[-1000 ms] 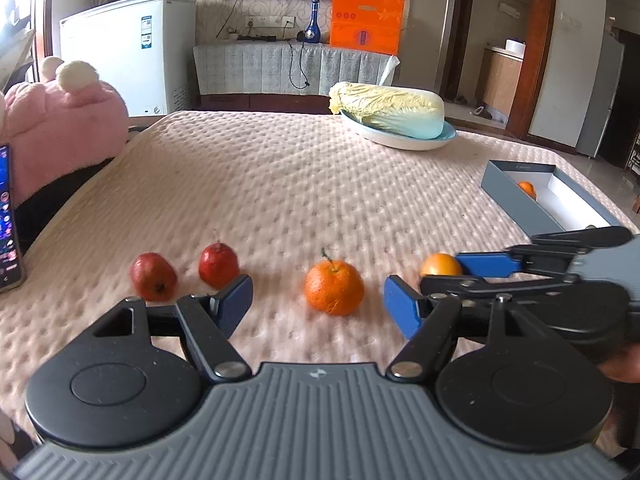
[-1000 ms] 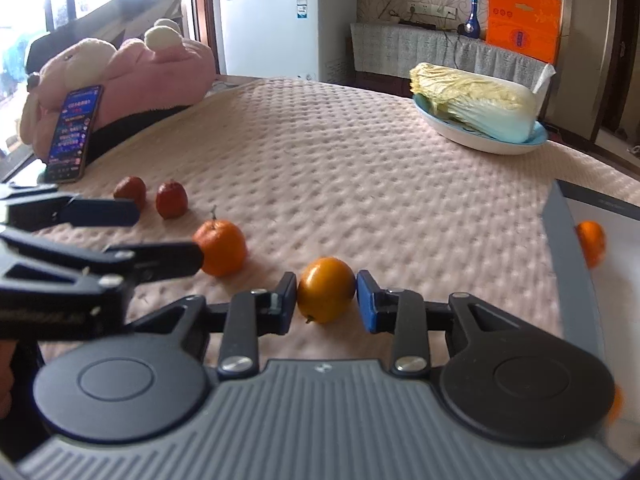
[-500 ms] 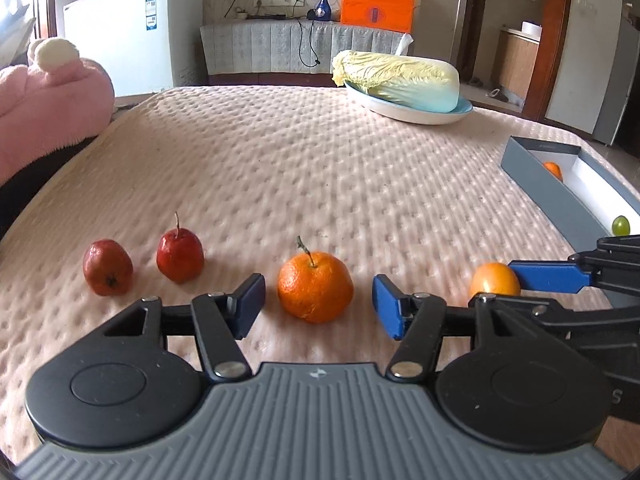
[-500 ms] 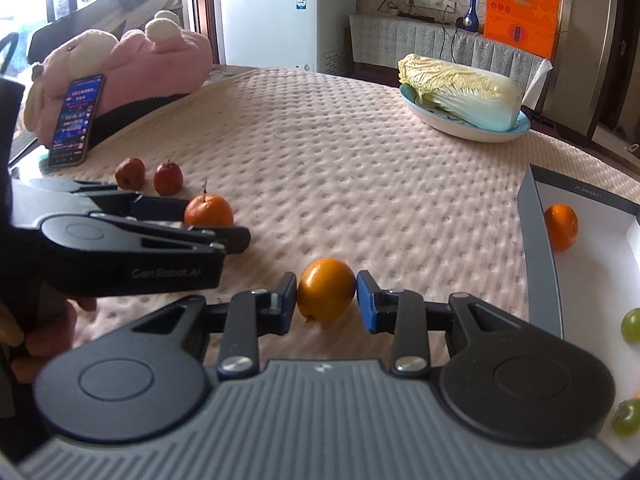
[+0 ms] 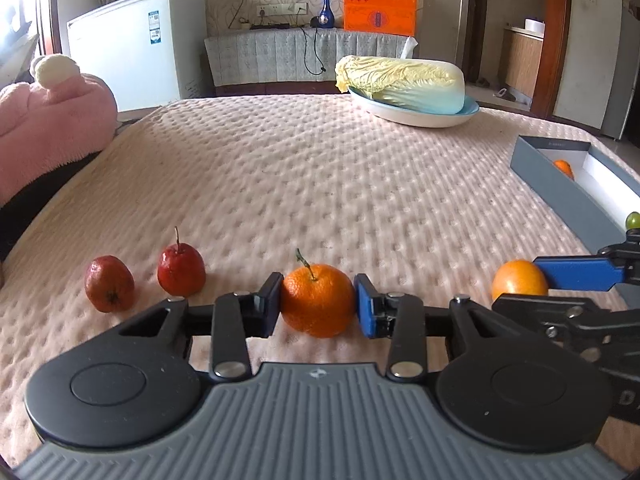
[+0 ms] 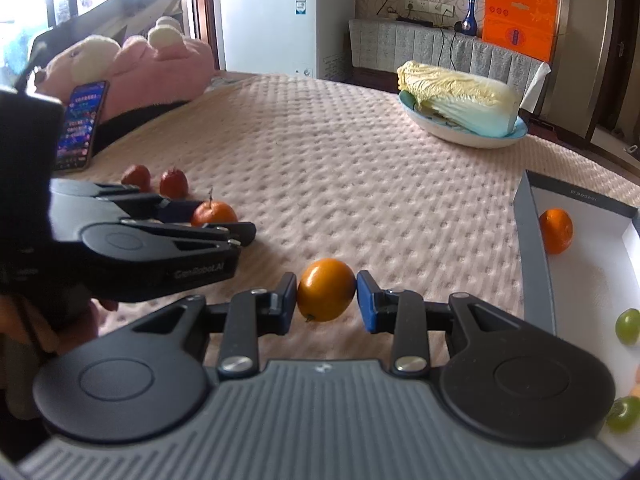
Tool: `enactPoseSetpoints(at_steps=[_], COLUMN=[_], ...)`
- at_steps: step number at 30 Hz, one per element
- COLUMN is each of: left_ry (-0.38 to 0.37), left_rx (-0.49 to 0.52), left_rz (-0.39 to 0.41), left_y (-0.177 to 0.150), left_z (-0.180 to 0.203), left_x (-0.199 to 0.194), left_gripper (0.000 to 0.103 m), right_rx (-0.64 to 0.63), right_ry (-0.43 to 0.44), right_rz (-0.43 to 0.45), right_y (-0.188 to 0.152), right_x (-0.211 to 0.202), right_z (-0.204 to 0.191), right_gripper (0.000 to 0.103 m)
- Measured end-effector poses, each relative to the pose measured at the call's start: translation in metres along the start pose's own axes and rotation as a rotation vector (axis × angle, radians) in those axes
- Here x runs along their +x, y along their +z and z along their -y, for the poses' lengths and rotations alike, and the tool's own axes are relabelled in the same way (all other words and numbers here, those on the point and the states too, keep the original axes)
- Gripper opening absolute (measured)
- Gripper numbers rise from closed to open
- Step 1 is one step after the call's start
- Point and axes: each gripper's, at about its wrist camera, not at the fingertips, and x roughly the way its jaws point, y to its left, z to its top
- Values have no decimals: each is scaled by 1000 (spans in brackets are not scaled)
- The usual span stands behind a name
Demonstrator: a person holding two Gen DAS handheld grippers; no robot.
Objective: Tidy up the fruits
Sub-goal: 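Carry the tangerine in the left tool and the orange in the right tool over the box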
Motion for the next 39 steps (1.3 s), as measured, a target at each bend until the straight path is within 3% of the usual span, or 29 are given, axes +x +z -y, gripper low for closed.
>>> enactPoseSetpoints(at_steps=[22,39], left_ry=[-57,-111], left_rx=[47,88], left_rz=[60,72], left_y=[11,9], left_z=[19,58], left_x=[-54,-62], left_gripper=[42,42], right_rx=[47,44], right_ry=[13,-7], right_rz=[136,159], right_y=[3,-11], right_x=[-72,-101], right_z=[21,38], right_gripper=[35,35])
